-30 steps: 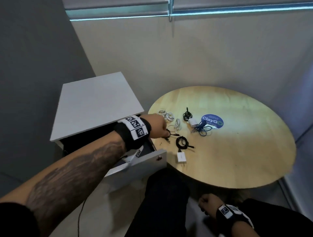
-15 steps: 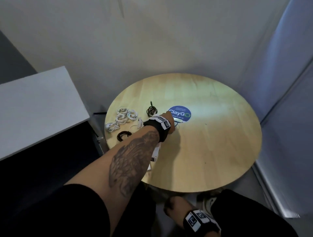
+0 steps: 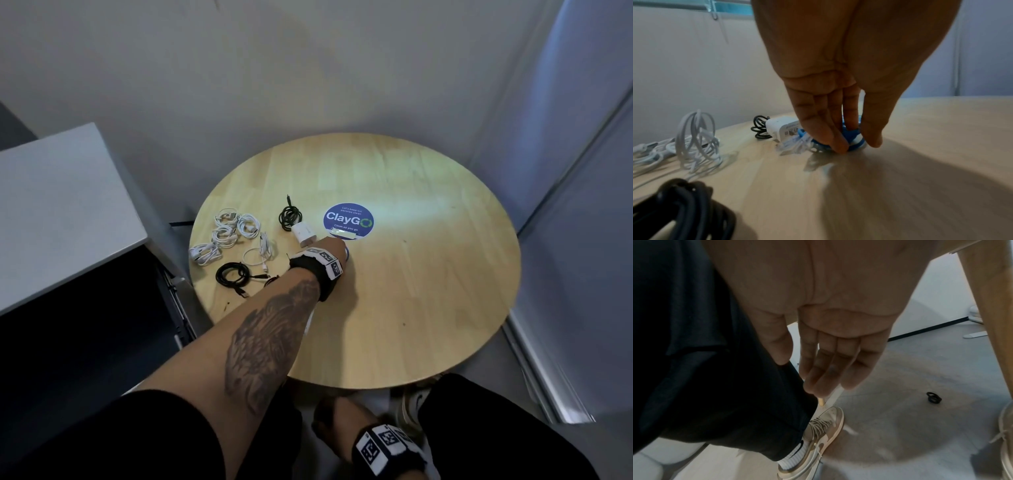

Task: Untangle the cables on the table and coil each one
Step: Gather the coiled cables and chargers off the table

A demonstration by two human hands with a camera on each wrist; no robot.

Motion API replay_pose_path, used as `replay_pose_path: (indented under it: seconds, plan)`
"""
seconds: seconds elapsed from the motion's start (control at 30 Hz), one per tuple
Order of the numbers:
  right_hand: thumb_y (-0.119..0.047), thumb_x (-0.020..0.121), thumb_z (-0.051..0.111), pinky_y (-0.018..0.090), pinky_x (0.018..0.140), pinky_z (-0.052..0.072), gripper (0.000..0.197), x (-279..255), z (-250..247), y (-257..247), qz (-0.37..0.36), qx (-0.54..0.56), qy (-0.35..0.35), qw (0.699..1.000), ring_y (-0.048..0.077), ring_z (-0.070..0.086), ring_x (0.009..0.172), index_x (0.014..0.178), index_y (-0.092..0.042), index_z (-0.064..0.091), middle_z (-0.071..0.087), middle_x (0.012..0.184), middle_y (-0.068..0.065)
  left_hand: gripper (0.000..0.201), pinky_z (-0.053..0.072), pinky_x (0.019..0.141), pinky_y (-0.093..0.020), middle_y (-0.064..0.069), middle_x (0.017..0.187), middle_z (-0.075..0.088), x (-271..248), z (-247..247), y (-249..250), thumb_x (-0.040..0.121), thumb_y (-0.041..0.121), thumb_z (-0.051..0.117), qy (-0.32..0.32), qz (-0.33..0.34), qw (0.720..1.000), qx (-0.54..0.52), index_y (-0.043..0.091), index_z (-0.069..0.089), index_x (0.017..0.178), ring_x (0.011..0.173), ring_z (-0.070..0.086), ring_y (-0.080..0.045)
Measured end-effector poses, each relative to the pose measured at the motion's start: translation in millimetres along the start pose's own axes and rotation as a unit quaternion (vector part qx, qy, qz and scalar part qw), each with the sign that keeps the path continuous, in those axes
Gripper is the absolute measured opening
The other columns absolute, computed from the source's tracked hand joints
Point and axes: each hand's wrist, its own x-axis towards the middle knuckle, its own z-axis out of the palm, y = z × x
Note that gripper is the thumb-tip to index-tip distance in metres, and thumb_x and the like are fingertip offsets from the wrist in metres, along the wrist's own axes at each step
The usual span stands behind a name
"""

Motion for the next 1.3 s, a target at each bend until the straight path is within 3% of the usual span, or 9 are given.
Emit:
replay_pose_path:
  seconds: [0.23, 0.43, 0.57, 0.73, 0.83, 0.93, 1.0, 1.07, 1.3]
  plan:
    - [-0.041, 0.086, 0.054, 0.025, 0.072, 0.039, 0.034, 3, -1, -3, -0.007, -0.011, -0.003, 1.0, 0.032, 0.067, 0.099, 0.102, -0.013, 0.067, 0.071, 0.104, 0.013, 0.016, 0.045, 0.071, -0.033, -0.013, 0.099, 0.067, -4, 9, -4, 0.089, 0.005, 0.047, 0.02, 0.018, 0.998, -0.057, 0.005, 0.062, 0.094, 0.094, 0.064, -0.032]
    - [-0.039, 0.088, 0.055, 0.028, 0.076, 0.045, 0.031, 2, -2, -3, -0.004, -0.027, 0.004, 1.0, 0.032, 0.065, 0.102, 0.104, -0.015, 0.067, 0.071, 0.108, 0.013, 0.016, 0.042, 0.07, -0.031, -0.012, 0.107, 0.065, -10, 17, -1, 0.091, 0.006, 0.045, 0.045, 0.053, 0.998, -0.011, 0.011, 0.057, 0.101, 0.095, 0.063, -0.031]
    - [-0.042, 0.082, 0.055, 0.026, 0.077, 0.048, 0.032, -3, -5, -1, 0.008, -0.008, 0.01, 1.0, 0.028, 0.067, 0.101, 0.101, -0.019, 0.066, 0.071, 0.105, 0.009, 0.017, 0.037, 0.068, -0.03, -0.014, 0.099, 0.064, -22, 0, -1, 0.094, 0.006, 0.044, 0.057, 0.059, 0.997, 0.005, 0.006, 0.059, 0.102, 0.097, 0.063, -0.03]
    - [-0.04, 0.084, 0.055, 0.02, 0.077, 0.044, 0.016, -12, -4, 4, 0.016, -0.009, 0.009, 1.0, 0.018, 0.066, 0.098, 0.074, -0.028, 0.056, 0.067, 0.088, -0.002, 0.008, 0.038, 0.063, -0.031, -0.01, 0.089, 0.062, -71, -48, -22, 0.089, 0.005, 0.05, 0.124, 0.052, 0.991, -0.017, 0.013, 0.052, 0.092, 0.078, 0.058, -0.03]
    - [-0.035, 0.087, 0.057, 0.017, 0.073, 0.039, 0.021, -14, -1, 2, 0.021, -0.02, 0.02, 0.999, 0.014, 0.064, 0.093, 0.067, -0.028, 0.054, 0.06, 0.082, -0.008, 0.008, 0.039, 0.061, -0.031, -0.008, 0.089, 0.062, -117, -76, -57, 0.086, 0.009, 0.056, 0.173, 0.02, 0.984, -0.026, 0.014, 0.054, 0.091, 0.075, 0.055, -0.03]
    - [-0.028, 0.09, 0.055, 0.016, 0.071, 0.035, 0.017, -20, 4, -5, 0.02, -0.022, 0.016, 0.999, 0.015, 0.058, 0.086, 0.08, -0.02, 0.067, 0.055, 0.083, -0.007, 0.007, 0.039, 0.062, -0.031, -0.008, 0.089, 0.063, -168, -87, -103, 0.083, 0.01, 0.057, 0.195, -0.026, 0.98, -0.035, 0.014, 0.055, 0.089, 0.078, 0.058, -0.032]
    - [-0.027, 0.09, 0.054, 0.017, 0.072, 0.037, 0.028, -23, 5, -12, 0.023, -0.018, 0.003, 1.0, 0.021, 0.064, 0.088, 0.069, -0.037, 0.069, 0.055, 0.083, -0.005, 0.006, 0.039, 0.064, -0.03, -0.009, 0.09, 0.062, -202, -89, -135, 0.083, 0.012, 0.059, 0.187, -0.055, 0.98, -0.047, 0.014, 0.055, 0.087, 0.082, 0.059, -0.032]
    - [-0.024, 0.093, 0.05, 0.018, 0.073, 0.037, 0.055, -26, 3, -23, 0.012, -0.048, -0.012, 0.999, 0.017, 0.061, 0.073, 0.049, -0.055, 0.056, 0.05, 0.067, -0.01, 0.006, 0.041, 0.066, -0.029, -0.007, 0.087, 0.06, -231, -87, -163, 0.083, 0.015, 0.061, 0.17, -0.078, 0.981, -0.043, 0.015, 0.055, 0.084, 0.084, 0.059, -0.031]
    - [-0.04, 0.086, 0.06, 0.017, 0.065, 0.044, 0.03, -17, 7, -20, 0.042, -0.013, 0.028, 0.999, 0.011, 0.058, 0.064, 0.06, -0.024, 0.057, 0.064, 0.071, -0.002, 0.013, 0.039, 0.063, -0.027, -0.002, 0.082, 0.056, -271, -43, -241, 0.081, 0.017, 0.063, 0.071, -0.118, 0.99, 0.037, 0.018, 0.05, 0.08, 0.08, 0.058, -0.029]
